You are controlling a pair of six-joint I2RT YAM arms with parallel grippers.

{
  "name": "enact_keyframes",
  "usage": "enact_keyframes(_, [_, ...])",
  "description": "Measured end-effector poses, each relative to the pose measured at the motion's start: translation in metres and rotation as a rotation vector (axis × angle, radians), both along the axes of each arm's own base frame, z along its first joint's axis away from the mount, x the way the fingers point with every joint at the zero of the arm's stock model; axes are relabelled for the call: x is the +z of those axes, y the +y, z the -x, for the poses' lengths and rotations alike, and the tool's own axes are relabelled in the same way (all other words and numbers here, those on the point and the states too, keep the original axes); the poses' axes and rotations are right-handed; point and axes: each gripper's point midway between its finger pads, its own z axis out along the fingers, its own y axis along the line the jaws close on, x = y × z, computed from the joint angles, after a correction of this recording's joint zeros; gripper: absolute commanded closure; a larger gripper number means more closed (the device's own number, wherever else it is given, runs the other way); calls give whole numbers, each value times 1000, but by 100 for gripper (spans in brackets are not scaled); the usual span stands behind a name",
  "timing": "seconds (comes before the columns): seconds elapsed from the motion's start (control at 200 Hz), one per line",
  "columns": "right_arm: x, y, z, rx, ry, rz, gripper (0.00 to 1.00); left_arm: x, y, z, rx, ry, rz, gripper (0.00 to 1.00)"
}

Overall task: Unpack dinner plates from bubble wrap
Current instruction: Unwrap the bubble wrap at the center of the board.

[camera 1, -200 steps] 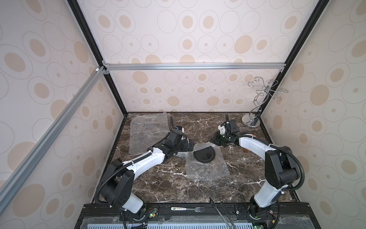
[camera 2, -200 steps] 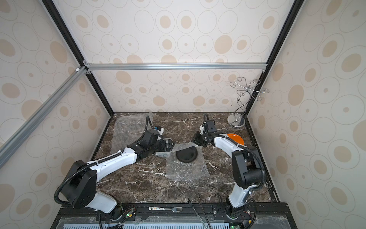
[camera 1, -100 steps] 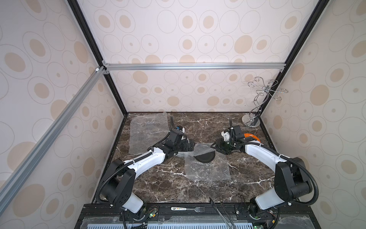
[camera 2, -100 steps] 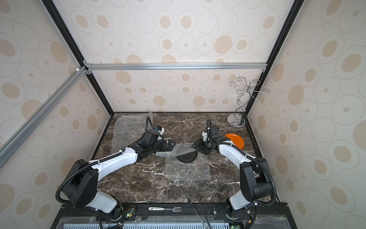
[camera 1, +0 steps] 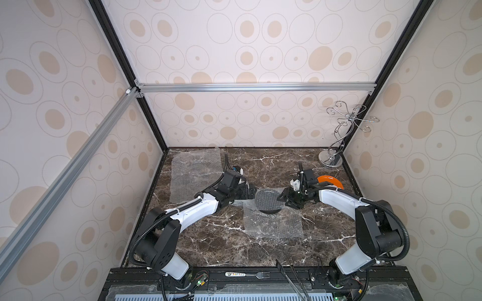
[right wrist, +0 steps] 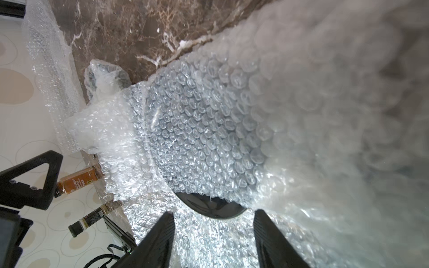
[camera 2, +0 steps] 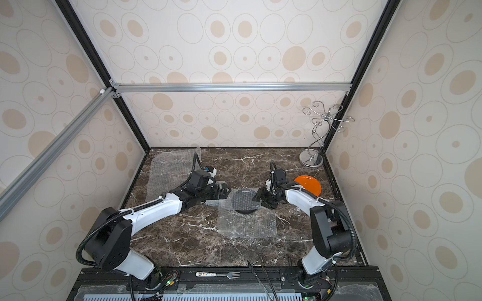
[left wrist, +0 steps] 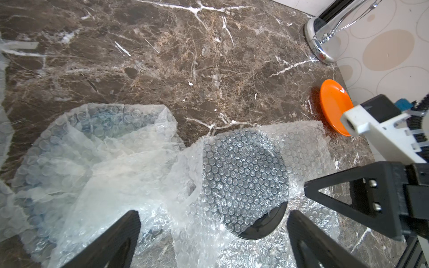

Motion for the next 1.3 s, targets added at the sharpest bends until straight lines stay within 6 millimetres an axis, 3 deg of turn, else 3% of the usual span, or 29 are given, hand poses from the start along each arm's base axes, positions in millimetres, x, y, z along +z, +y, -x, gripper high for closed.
enact_keyframes(0.095, [0,0,3,-10,0,2,32,-2,1,2,0,4,-3,0])
enact_keyframes(0.305, [-14,-9,38,-55,49,5,31,-7,3,4,0,10,-6,0])
enact_keyframes(0.41, [-24,-12,44,-75,66,11,33,-6,2,3,-1,4,-1,0])
enact_keyframes(0.665, [-21,-11,24,-99,11,19,42,-5,2,1,0,-1,4,0])
enact_keyframes(0.955, [-32,-7,5,-119,1,24,42,-3,2,0,0,-5,10,0])
enact_keyframes(1.025, [-32,-7,3,-121,-4,20,47,-4,2,0,0,-5,11,0])
enact_keyframes(1.181, [-33,-5,-2,-130,-14,11,76,-8,1,-1,-5,3,13,0])
enact_keyframes(1.301, [-29,-4,-8,-127,-32,10,86,-12,0,-1,-6,12,10,0])
